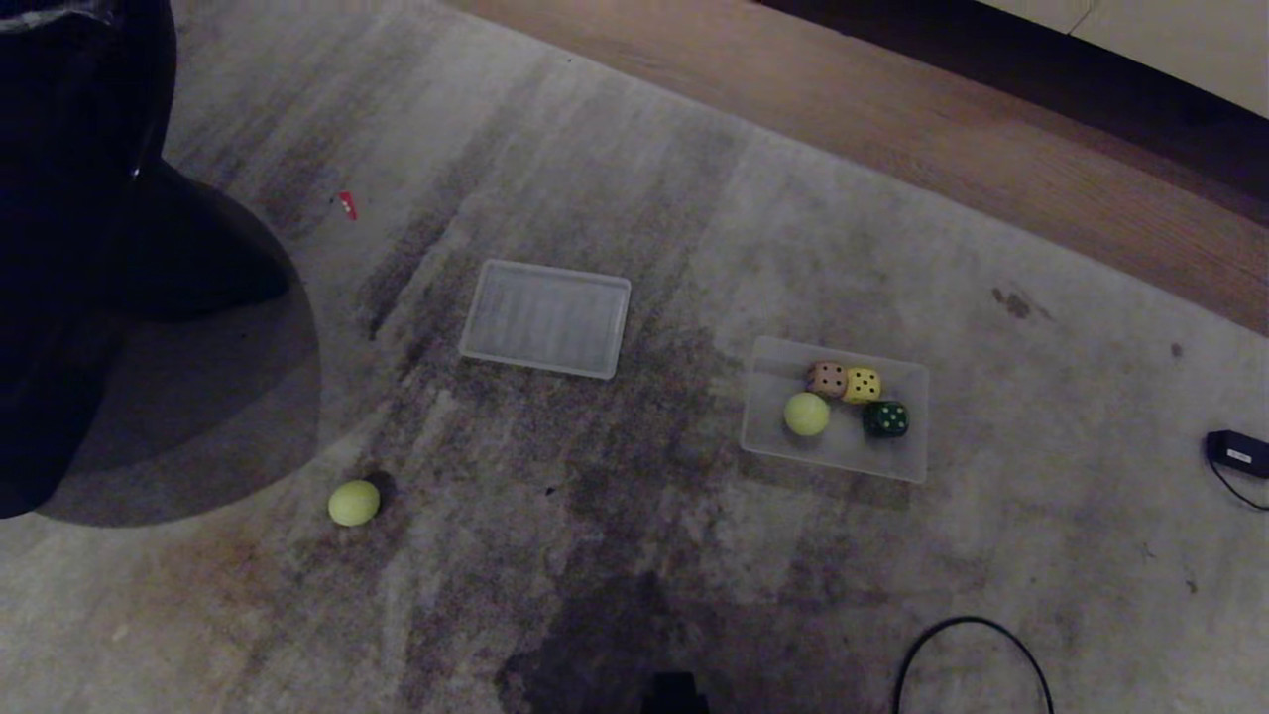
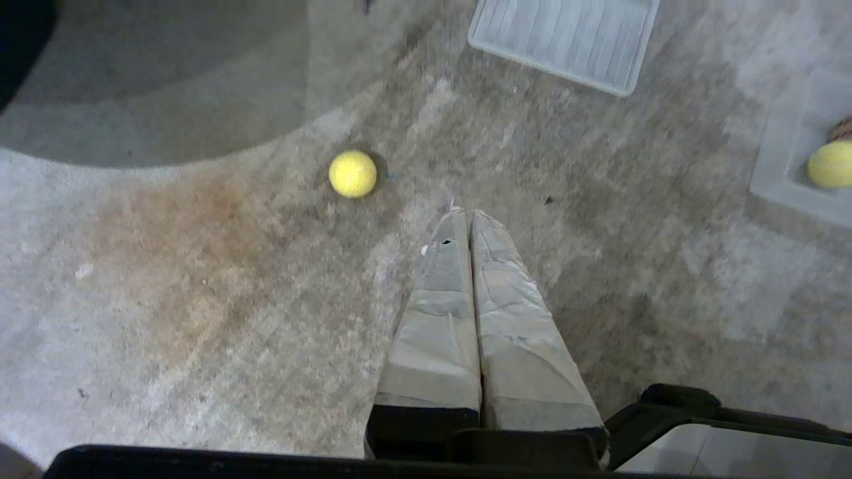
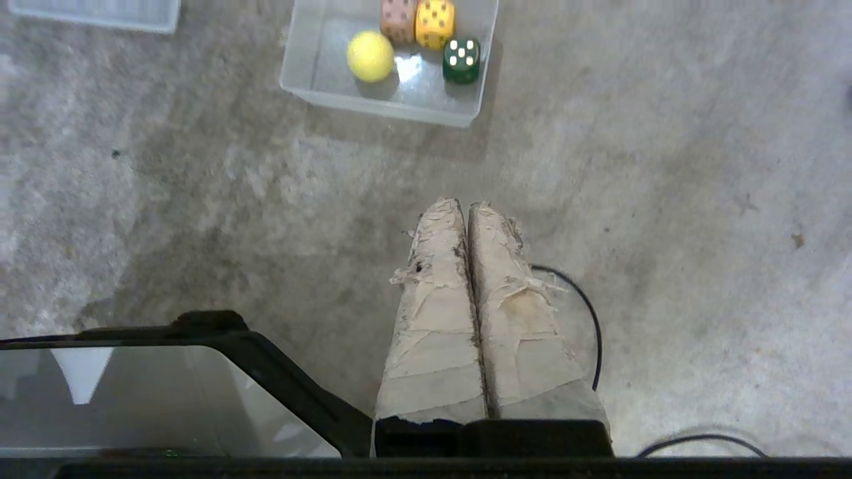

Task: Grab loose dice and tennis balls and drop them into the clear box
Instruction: Pick up the ball on the floor

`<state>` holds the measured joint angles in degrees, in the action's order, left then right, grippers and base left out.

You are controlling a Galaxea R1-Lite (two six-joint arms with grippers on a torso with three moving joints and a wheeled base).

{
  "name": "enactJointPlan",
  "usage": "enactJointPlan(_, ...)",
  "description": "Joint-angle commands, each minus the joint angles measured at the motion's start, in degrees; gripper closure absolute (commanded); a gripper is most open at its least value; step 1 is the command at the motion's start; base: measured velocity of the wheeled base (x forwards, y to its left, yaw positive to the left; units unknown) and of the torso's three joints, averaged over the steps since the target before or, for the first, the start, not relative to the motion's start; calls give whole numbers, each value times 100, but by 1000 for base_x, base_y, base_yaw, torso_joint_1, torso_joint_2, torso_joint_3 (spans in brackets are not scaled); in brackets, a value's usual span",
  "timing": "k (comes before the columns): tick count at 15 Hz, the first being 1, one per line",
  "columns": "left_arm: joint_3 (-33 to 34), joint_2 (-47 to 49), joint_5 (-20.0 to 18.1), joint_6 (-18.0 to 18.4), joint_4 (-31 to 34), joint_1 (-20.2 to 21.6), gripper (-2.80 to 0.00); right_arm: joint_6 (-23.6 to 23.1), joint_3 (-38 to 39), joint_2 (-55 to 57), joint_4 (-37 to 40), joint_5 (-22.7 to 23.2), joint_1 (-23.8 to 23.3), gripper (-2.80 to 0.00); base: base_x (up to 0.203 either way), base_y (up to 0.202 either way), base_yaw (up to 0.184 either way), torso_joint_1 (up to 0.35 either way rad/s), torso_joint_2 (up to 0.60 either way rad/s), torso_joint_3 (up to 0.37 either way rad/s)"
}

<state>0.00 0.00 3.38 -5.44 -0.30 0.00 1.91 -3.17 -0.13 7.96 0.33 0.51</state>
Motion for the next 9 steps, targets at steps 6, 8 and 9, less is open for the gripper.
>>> enactJointPlan(6,9,9,5,-36,-5,0,0,2,1,13,4,2,2,0,0,0,0,3,2,202)
enactJointPlan(8,9,9,5,-36,-5,0,0,2,1,13,4,2,2,0,0,0,0,2,2,211)
enactJointPlan(9,9,9,5,-27,-5,0,0,2,1,13,4,2,-3,0,0,0,0,2,-2,198)
